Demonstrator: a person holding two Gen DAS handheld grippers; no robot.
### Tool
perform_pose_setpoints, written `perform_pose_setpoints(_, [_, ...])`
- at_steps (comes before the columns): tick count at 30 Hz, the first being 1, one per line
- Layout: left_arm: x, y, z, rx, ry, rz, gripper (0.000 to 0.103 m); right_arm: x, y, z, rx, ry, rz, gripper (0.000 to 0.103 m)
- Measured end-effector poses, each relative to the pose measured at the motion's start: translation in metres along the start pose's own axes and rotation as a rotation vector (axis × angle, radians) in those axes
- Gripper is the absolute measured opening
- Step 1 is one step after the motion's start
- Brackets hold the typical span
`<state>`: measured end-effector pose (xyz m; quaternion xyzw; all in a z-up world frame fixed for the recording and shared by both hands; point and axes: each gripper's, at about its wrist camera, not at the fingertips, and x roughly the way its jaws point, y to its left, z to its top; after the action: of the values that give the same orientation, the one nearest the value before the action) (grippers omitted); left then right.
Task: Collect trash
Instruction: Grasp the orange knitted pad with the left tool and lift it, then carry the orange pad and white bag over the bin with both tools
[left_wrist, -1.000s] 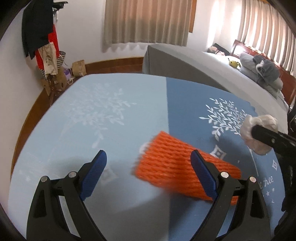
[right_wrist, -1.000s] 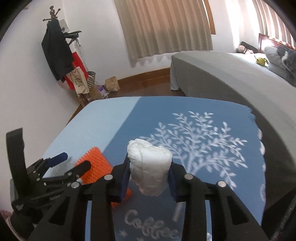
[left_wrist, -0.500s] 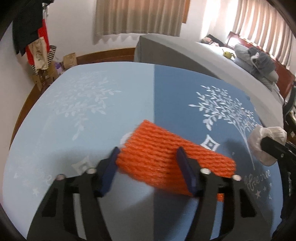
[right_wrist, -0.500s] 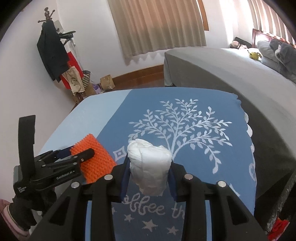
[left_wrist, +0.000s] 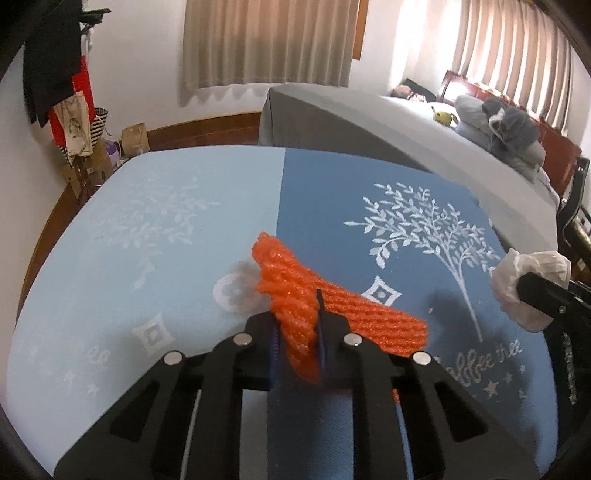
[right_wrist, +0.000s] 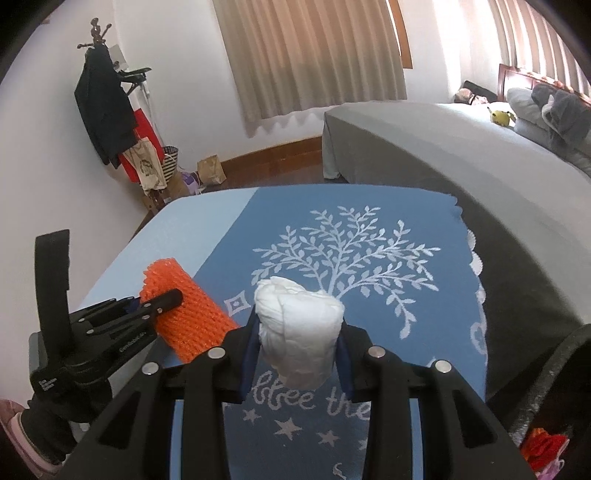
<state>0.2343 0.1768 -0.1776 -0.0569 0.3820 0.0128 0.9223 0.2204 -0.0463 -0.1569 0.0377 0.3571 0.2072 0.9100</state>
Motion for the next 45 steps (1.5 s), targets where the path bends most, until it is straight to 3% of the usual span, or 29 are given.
perform_pose_setpoints(18, [-0.076,-0.035,0.0,0.012,-0.12,-0.029,0.014,-0.05,-0.001,-0.001,-0.009,-0.061,0.012,0.036])
perform_pose_setpoints(45, [-0.177,-0.114,-0.019,0.106,-0.229,-0.114,0.014,-0.178,-0.023,-0.018,-0.007,-0.183,-0.014,0.036])
